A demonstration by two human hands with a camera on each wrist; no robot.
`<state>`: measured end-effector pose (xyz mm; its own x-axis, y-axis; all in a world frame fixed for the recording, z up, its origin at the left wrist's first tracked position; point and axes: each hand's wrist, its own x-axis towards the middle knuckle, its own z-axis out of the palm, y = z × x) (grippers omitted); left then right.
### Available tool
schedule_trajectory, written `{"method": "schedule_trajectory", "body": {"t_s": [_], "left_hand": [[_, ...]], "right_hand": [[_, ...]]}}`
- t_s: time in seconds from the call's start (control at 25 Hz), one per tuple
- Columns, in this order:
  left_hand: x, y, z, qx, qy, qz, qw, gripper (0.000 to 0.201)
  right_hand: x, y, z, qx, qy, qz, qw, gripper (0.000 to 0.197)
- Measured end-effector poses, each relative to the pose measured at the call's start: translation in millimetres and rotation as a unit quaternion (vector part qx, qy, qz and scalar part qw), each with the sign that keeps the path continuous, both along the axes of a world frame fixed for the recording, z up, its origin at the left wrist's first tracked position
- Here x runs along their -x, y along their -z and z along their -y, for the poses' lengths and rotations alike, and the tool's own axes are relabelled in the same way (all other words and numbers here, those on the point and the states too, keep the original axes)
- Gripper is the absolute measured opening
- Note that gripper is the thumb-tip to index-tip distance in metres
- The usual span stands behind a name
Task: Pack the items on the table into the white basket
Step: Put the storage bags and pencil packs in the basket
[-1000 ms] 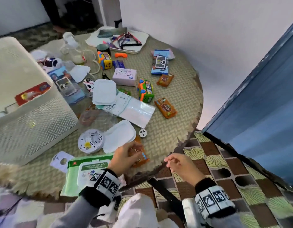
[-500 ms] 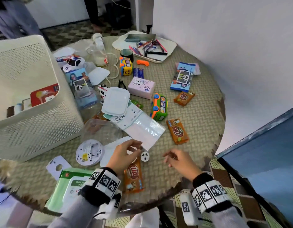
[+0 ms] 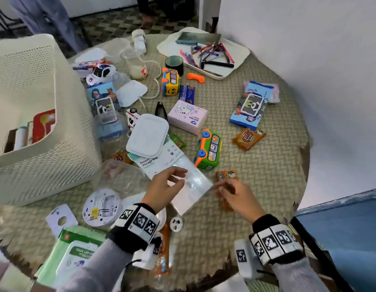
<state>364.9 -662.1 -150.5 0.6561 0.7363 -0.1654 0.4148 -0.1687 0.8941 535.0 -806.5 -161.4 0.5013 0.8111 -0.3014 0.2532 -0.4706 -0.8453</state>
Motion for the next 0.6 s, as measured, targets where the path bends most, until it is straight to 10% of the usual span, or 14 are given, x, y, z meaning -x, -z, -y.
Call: {"method": "schedule_trajectory", "body": {"t_s": [0.32, 0.6], "left_hand": [[-92, 2, 1, 0.006, -0.123, 0.023, 0.992, 0.028], [-154, 8, 7, 0.023, -0.195, 0.054, 0.979, 0.034]], "right_hand": [[-147, -5, -62, -0.048, 0.095, 0.026, 0.994, 0.012], [-279, 38, -135, -0.016, 0.18, 0.08, 0.98, 0.051]]}}
